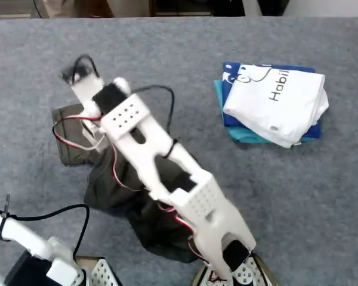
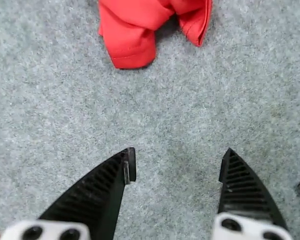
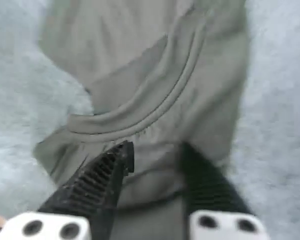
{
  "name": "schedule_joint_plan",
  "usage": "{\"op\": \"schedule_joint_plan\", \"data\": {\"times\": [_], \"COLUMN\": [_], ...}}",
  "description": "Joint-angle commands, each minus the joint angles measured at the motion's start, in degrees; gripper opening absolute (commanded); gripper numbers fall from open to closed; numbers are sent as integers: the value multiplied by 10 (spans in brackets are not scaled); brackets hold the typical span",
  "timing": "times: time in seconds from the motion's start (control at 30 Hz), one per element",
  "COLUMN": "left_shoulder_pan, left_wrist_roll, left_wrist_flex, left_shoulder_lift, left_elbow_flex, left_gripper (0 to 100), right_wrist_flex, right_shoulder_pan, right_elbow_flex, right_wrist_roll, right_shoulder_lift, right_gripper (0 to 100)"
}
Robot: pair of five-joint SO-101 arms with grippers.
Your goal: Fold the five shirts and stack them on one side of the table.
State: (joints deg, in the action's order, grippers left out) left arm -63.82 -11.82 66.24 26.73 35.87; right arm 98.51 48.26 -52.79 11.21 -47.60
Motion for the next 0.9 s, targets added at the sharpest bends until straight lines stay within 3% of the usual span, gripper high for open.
{"op": "schedule_joint_plan", "data": {"times": [0.0, 0.1, 0.23, 0.27, 0.33, 0.57, 0.87], "left_shoulder_pan": [7, 12, 13, 13, 13, 16, 17], "left_wrist_roll": [2, 2, 2, 2, 2, 1, -22], "left_wrist_flex": [3, 3, 3, 3, 3, 3, 1], "left_shoulder_lift": [-1, -1, -1, -1, -1, -1, -1], "left_elbow_flex": [-25, -25, -25, -25, -25, -30, -30], "left_gripper": [275, 274, 274, 274, 274, 274, 274], "right_wrist_flex": [-25, -14, 8, 12, 34, 39, 37], "right_shoulder_pan": [5, 0, -4, -7, -8, -6, 7], "right_elbow_flex": [-5, -61, -175, -199, -247, -368, -296], "right_wrist_roll": [11, 8, -4, -17, -22, -21, -19], "right_shoulder_lift": [-51, -98, -128, -134, -139, -102, 25], "right_gripper": [430, 344, 31, 0, 44, 0, 2]}}
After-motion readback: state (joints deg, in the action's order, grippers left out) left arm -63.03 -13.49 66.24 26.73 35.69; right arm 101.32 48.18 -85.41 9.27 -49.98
